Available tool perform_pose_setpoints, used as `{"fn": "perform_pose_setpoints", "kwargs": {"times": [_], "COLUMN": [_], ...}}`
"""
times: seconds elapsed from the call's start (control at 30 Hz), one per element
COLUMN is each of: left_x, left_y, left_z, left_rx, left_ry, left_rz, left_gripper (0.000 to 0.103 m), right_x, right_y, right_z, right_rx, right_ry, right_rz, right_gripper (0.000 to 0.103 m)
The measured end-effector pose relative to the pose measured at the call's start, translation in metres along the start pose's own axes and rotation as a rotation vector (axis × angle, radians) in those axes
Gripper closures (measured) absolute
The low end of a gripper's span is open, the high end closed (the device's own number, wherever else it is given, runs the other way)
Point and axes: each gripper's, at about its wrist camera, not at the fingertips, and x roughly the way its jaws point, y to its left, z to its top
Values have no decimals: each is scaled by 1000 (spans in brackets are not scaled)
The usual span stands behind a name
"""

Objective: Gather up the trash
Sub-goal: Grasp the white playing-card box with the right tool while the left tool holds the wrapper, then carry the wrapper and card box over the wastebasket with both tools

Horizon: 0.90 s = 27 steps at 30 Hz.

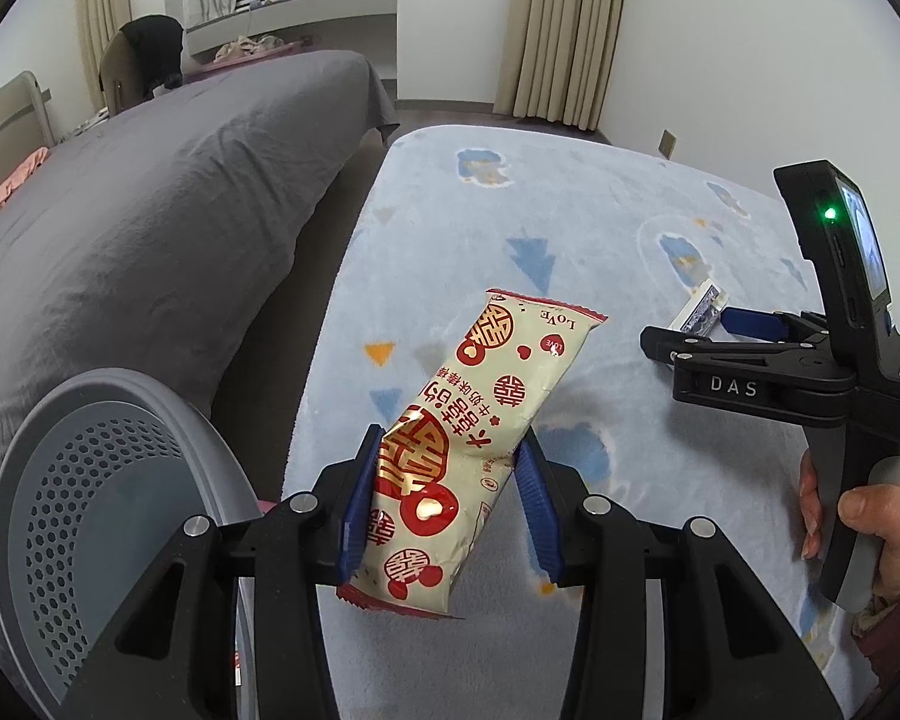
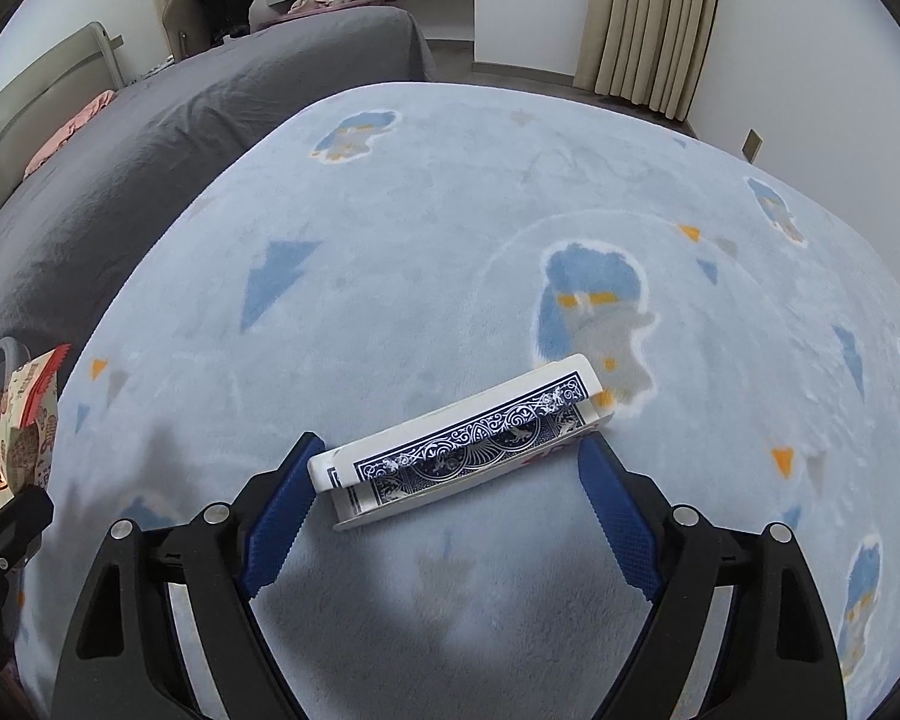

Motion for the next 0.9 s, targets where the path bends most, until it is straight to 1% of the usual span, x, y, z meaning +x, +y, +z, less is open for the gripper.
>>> {"fn": "perform_pose_setpoints", "kwargs": {"times": [0.07, 0.13, 0.2, 0.23, 0.3, 0.37, 0.5, 0.73, 0.9], "left_x": [2, 3, 3, 3, 3, 2, 0, -9, -24], "left_y": [-1, -1, -1, -1, -1, -1, 1, 4, 10], "left_z": [0, 0, 0, 0, 0, 0, 0, -1, -2], "left_rx": [1, 0, 1, 1, 0, -1, -2, -3, -9], "left_ry": [3, 4, 3, 3, 0, -3, -8, -26, -57], "left_rz": [1, 2, 4, 3, 3, 3, 6, 3, 5], "left_gripper": [60, 60, 60, 60, 60, 60, 60, 60, 60], "right_x": [-1, -3, -7, -8, -11, -13, -20, -40, -60], "right_y": [0, 1, 1, 1, 0, -2, -5, -6, 6], "right_z": [-2, -3, -5, -5, -6, -8, -13, -23, -34], "right_rx": [-3, -7, -13, -13, -8, 5, 23, 57, 47], "right_ry": [-5, -12, -19, -20, -23, -26, -50, -86, -114], "right_rz": [0, 1, -2, 0, 3, 4, 0, -3, 1], "right_gripper": [22, 27, 41, 45, 63, 73, 79, 81, 81]}}
